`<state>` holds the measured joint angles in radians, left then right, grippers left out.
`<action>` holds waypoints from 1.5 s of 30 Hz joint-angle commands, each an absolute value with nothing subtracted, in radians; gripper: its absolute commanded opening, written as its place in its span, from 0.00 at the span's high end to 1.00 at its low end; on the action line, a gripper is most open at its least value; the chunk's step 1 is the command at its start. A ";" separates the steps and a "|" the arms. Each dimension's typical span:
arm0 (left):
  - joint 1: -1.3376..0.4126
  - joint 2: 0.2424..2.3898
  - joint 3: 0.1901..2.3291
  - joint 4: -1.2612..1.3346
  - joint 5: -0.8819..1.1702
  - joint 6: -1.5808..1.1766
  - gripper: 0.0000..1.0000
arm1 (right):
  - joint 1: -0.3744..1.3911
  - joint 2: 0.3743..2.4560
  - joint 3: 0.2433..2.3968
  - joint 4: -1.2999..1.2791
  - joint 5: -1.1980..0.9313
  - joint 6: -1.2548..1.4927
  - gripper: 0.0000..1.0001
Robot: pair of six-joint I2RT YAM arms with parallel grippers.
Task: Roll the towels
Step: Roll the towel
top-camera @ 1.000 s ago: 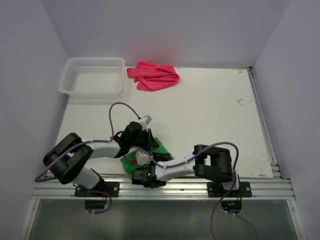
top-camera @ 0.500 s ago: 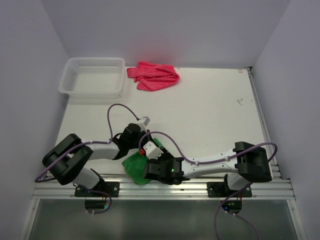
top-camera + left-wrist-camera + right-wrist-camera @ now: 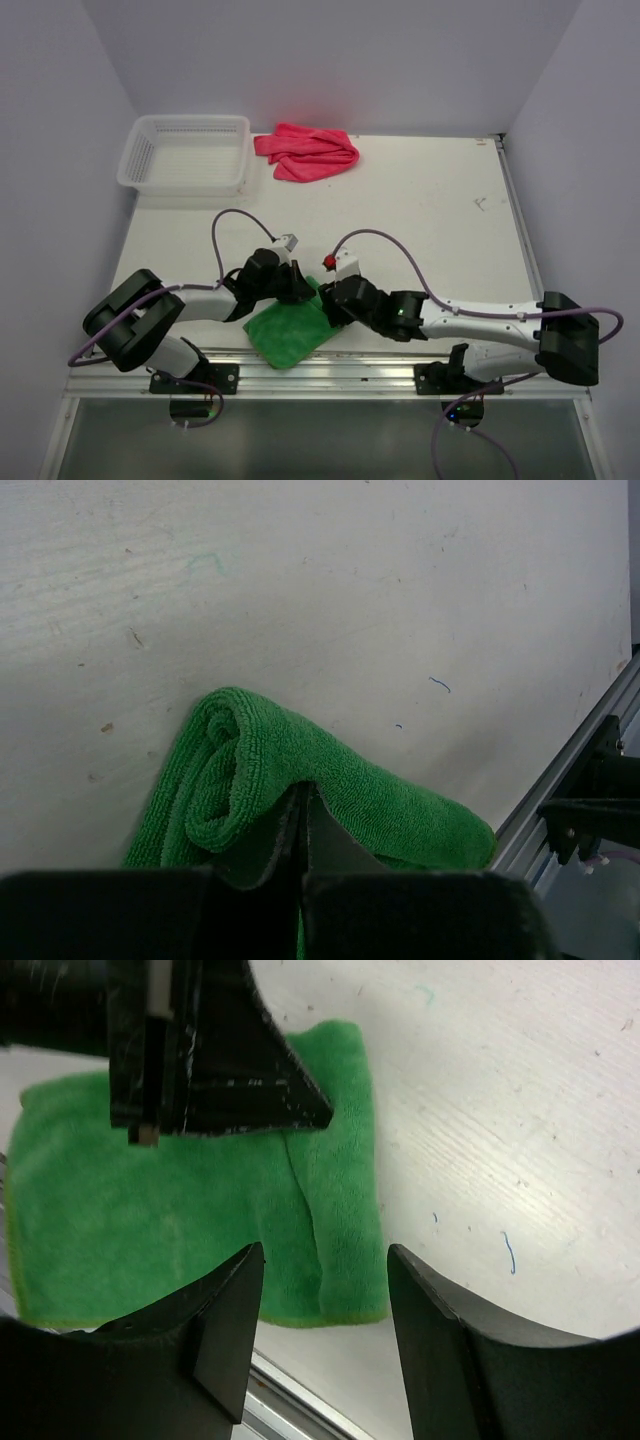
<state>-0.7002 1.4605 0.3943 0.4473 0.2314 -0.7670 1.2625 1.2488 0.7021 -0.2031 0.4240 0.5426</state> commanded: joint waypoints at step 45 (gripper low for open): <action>-0.650 1.367 0.584 0.103 0.121 -0.641 0.92 | 0.926 1.411 0.560 0.028 -0.071 0.466 1.00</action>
<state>-0.6800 1.3937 0.5056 0.1860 0.1848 -0.7021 0.9104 1.4647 0.5941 0.1009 -0.1585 0.5026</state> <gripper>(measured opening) 0.077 0.207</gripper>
